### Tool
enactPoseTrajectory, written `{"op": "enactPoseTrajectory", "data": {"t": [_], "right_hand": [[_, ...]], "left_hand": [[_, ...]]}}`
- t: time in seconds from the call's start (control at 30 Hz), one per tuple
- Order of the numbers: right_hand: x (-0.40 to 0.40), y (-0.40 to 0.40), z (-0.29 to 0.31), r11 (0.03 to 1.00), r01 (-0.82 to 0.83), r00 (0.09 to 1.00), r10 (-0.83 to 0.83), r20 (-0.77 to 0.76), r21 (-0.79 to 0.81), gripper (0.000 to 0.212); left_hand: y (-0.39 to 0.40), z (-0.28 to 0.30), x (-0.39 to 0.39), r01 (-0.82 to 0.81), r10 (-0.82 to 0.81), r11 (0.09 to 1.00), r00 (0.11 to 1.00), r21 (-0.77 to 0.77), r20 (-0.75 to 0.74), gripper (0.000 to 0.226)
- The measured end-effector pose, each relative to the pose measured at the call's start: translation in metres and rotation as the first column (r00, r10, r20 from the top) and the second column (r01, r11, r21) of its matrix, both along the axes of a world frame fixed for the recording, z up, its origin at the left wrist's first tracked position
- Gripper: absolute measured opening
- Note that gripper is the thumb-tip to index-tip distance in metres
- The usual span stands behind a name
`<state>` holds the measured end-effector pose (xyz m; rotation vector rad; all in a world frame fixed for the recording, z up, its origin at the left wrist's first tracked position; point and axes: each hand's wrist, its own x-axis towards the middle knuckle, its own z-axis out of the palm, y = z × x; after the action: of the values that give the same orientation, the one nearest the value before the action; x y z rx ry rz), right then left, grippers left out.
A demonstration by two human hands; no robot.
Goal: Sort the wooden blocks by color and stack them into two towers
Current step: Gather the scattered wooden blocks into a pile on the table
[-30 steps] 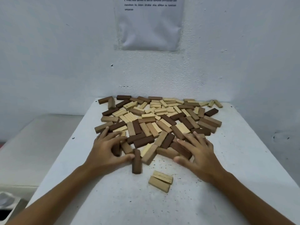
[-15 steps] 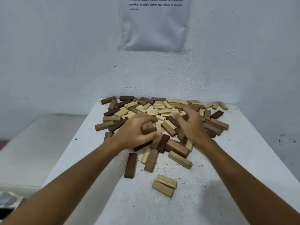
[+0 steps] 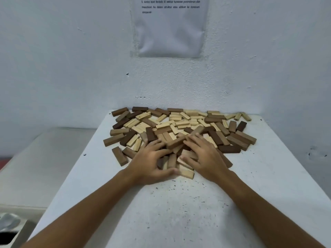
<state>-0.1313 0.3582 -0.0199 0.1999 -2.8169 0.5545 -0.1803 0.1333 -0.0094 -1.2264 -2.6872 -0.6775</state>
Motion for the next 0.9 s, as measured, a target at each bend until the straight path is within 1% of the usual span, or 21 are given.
{"op": "enactPoseTrajectory", "data": {"t": [0.1, 0.13, 0.17, 0.23, 0.27, 0.3, 0.33, 0.37, 0.4, 0.43, 0.47, 0.5, 0.53, 0.57, 0.6, 0.63, 0.67, 0.7, 0.77, 0.83, 0.9], "right_hand": [[-0.026, 0.002, 0.005, 0.999, -0.015, 0.993, 0.01, -0.121, -0.043, 0.055], [-0.035, 0.004, 0.009, 0.994, -0.019, 0.99, 0.003, -0.139, -0.111, 0.044], [-0.042, 0.005, 0.015, 0.978, -0.023, 0.99, -0.007, -0.141, -0.206, 0.036], [-0.053, 0.011, 0.025, 0.922, -0.007, 0.989, -0.05, -0.137, -0.388, 0.031], [-0.057, 0.019, 0.028, 0.897, 0.02, 0.987, -0.089, -0.134, -0.442, 0.03], [-0.058, 0.028, 0.032, 0.882, 0.051, 0.981, -0.132, -0.142, -0.468, 0.028], [-0.06, 0.041, 0.034, 0.875, 0.094, 0.972, -0.184, -0.147, -0.475, 0.026], [-0.06, 0.058, 0.035, 0.872, 0.148, 0.96, -0.241, -0.146, -0.467, 0.025], [-0.06, 0.078, 0.034, 0.867, 0.232, 0.939, -0.317, -0.13, -0.44, 0.028], [-0.06, 0.1, 0.033, 0.852, 0.362, 0.902, -0.423, -0.089, -0.379, 0.037], [-0.057, 0.121, 0.031, 0.806, 0.522, 0.837, -0.546, -0.013, -0.278, 0.05], [-0.053, 0.138, 0.029, 0.73, 0.663, 0.748, -0.657, 0.097, -0.167, 0.061], [-0.05, 0.149, 0.026, 0.653, 0.753, 0.653, -0.724, 0.222, -0.083, 0.069], [-0.046, 0.154, 0.022, 0.604, 0.796, 0.579, -0.745, 0.33, -0.035, 0.075], [-0.046, 0.154, 0.016, 0.587, 0.809, 0.548, -0.739, 0.392, -0.024, 0.078], [-0.046, 0.15, 0.012, 0.593, 0.804, 0.556, -0.729, 0.398, -0.037, 0.077], [-0.048, 0.144, 0.008, 0.606, 0.792, 0.589, -0.721, 0.364, -0.081, 0.071], [-0.048, 0.135, 0.007, 0.62, 0.77, 0.633, -0.713, 0.301, -0.15, 0.061], [-0.049, 0.114, 0.012, 0.608, 0.717, 0.687, -0.698, 0.2, -0.341, 0.041], [-0.05, 0.097, 0.018, 0.572, 0.666, 0.712, -0.678, 0.18, -0.479, 0.034], [-0.054, 0.083, 0.024, 0.51, 0.631, 0.716, -0.673, 0.185, -0.584, 0.034]], "left_hand": [[0.025, 0.019, -0.014, 0.005, -0.039, 0.982, 0.983, 0.19, 0.178, 0.068], [0.032, 0.023, -0.022, -0.029, -0.033, 0.966, 0.973, 0.259, 0.229, 0.066], [0.037, 0.026, -0.031, -0.067, -0.009, 0.954, 0.968, 0.294, 0.251, 0.064], [0.042, 0.03, -0.047, -0.124, 0.068, 0.957, 0.975, 0.262, 0.211, 0.062], [0.039, 0.03, -0.056, -0.152, 0.115, 0.961, 0.98, 0.231, 0.165, 0.062], [0.033, 0.033, -0.062, -0.191, 0.168, 0.954, 0.979, 0.233, 0.118, 0.062], [0.022, 0.036, -0.071, -0.243, 0.229, 0.932, 0.97, 0.269, 0.084, 0.062], [0.008, 0.038, -0.079, -0.302, 0.3, 0.9, 0.952, 0.315, 0.055, 0.064], [-0.012, 0.037, -0.091, -0.382, 0.394, 0.866, 0.919, 0.324, 0.028, 0.067], [-0.033, 0.035, -0.104, -0.487, 0.505, 0.827, 0.863, 0.282, 0.01, 0.072], [-0.054, 0.031, -0.117, -0.616, 0.622, 0.768, 0.783, 0.176, 0.025, 0.082], [-0.071, 0.028, -0.127, -0.72, 0.716, 0.693, 0.693, 0.034, 0.086, 0.094], [-0.083, 0.023, -0.133, -0.774, 0.775, 0.626, 0.605, -0.094, 0.181, 0.104], [-0.087, 0.018, -0.137, -0.783, 0.798, 0.593, 0.539, -0.189, 0.269, 0.108], [-0.084, 0.013, -0.138, -0.769, 0.8, 0.59, 0.516, -0.245, 0.306, 0.107], [-0.078, 0.009, -0.137, -0.756, 0.797, 0.598, 0.526, -0.266, 0.297, 0.1], [-0.07, 0.005, -0.138, -0.755, 0.798, 0.599, 0.533, -0.268, 0.282, 0.093], [-0.061, 0.003, -0.136, -0.761, 0.8, 0.597, 0.539, -0.256, 0.264, 0.089], [-0.047, -0.001, -0.135, -0.773, 0.797, 0.598, 0.547, -0.211, 0.255, 0.087], [-0.034, 0.001, -0.13, -0.757, 0.726, 0.649, 0.59, -0.07, 0.354, 0.078], [-0.018, 0.011, -0.12, -0.698, 0.573, 0.707, 0.661, 0.116, 0.484, 0.056]]}}
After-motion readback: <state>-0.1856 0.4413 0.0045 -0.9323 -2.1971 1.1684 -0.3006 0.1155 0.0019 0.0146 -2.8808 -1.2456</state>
